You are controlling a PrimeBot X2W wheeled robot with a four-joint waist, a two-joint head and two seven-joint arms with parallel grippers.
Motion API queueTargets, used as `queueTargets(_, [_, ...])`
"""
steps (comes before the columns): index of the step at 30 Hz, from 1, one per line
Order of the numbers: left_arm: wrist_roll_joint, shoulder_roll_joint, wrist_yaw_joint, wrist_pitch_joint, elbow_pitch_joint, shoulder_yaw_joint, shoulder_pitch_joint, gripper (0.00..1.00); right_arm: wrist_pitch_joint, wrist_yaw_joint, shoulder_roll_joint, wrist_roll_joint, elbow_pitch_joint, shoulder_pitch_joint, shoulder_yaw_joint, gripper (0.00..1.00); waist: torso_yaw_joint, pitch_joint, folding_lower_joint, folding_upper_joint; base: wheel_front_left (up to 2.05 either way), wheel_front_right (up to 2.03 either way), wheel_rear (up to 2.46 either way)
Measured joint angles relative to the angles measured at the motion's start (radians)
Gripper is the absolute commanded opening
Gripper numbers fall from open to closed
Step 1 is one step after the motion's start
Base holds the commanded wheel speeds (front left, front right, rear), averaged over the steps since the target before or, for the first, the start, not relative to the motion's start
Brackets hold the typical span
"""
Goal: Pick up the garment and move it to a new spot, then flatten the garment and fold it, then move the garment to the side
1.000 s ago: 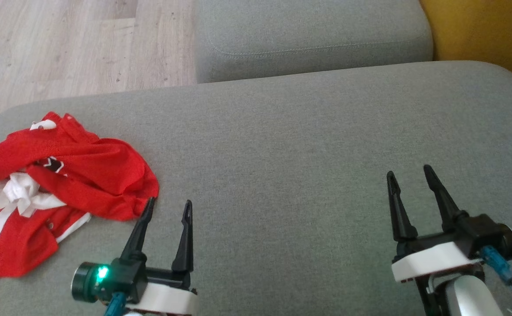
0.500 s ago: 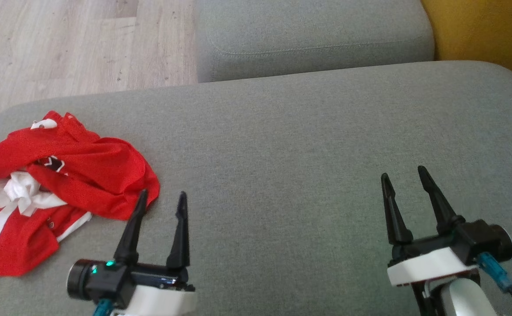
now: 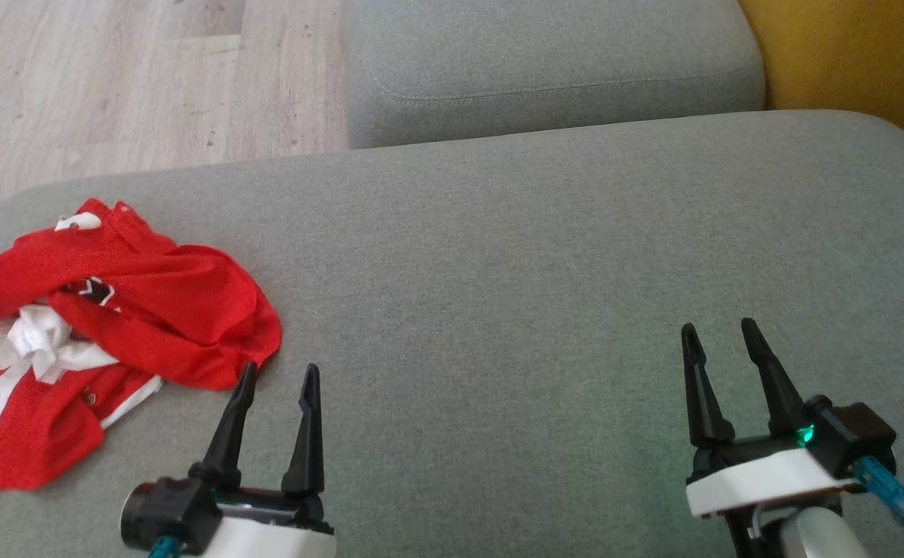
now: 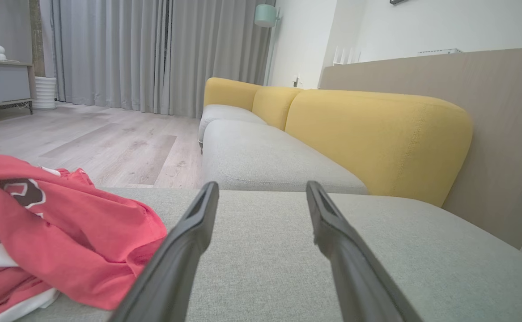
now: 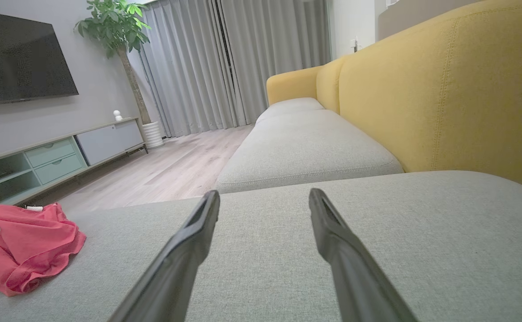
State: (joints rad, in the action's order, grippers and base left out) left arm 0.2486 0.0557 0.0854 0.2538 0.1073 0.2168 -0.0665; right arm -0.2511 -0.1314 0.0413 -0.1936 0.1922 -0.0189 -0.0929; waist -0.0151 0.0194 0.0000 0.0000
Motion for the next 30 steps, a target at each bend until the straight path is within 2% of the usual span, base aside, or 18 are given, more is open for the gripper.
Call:
queueTargets(15, [0.024, -0.001, -0.007, 0.000, 0.002, 0.002, 0.000, 1.00, 0.000, 0.000, 0.000, -0.011, 0.005, 0.000, -0.009, 1.00, 0.032, 0.002, 0.0000, 0.0000, 0.00, 0.00, 0.00])
queueTargets(30, [0.016, -0.002, -0.015, 0.000, 0.015, -0.054, -0.004, 1.00, 0.000, 0.000, 0.000, -0.044, 0.010, -0.016, -0.085, 1.00, 0.197, 0.022, 0.0000, 0.0000, 0.00, 0.00, 0.00])
